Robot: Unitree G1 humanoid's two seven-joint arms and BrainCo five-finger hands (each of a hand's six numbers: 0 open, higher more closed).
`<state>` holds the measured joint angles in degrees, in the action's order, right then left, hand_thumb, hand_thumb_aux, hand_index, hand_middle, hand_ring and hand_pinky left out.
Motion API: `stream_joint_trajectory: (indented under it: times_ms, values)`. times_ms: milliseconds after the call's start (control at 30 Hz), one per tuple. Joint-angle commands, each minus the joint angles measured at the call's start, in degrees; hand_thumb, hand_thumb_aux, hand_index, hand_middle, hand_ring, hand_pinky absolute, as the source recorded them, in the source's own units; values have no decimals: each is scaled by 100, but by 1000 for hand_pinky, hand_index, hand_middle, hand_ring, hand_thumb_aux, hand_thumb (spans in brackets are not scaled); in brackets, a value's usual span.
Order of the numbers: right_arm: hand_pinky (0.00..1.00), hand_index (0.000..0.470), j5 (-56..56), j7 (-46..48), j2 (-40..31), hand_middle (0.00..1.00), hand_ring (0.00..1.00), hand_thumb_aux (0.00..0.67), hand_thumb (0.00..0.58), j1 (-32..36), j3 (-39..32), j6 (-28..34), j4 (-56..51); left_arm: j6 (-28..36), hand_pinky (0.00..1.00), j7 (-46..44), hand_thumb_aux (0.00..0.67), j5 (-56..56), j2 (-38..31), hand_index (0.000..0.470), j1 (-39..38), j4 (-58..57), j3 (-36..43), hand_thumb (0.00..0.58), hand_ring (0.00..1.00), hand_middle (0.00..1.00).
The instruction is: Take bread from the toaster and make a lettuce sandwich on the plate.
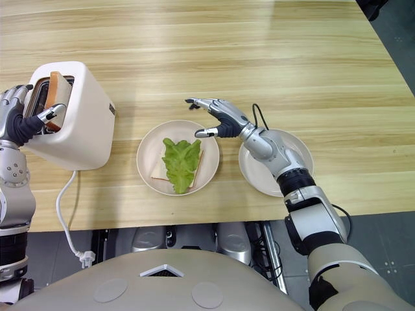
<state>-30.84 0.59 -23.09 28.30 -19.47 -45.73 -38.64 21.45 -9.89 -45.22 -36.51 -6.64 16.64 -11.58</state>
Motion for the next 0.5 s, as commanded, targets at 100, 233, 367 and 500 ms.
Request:
stream_joint_trajectory:
  times_ms: [100, 233, 367, 500]
  values:
    - [0, 0, 79, -105, -11, 0, 0, 0, 0, -143, 93, 49, 95, 38, 0, -102, 11, -48, -71, 7, 58, -131, 179, 18, 0, 0]
    - [0, 0, 87, -230, -18, 0, 0, 0, 0, -139, 148, 63, 77, 40, 0, -136, 670, -32, -60, 460, 14, -138, 233, 580, 0, 0]
    - [0, 0, 135, -329, -35, 0, 0, 0, 0, -169, 222, 68, 37, -9, 0, -152, 670, -3, -26, 460, 50, -200, 365, 580, 0, 0]
    - [0, 0, 150, -444, -37, 0, 0, 0, 0, -192, 291, 70, 42, -94, 0, -182, 670, 74, -5, 460, 88, -281, 487, 580, 0, 0]
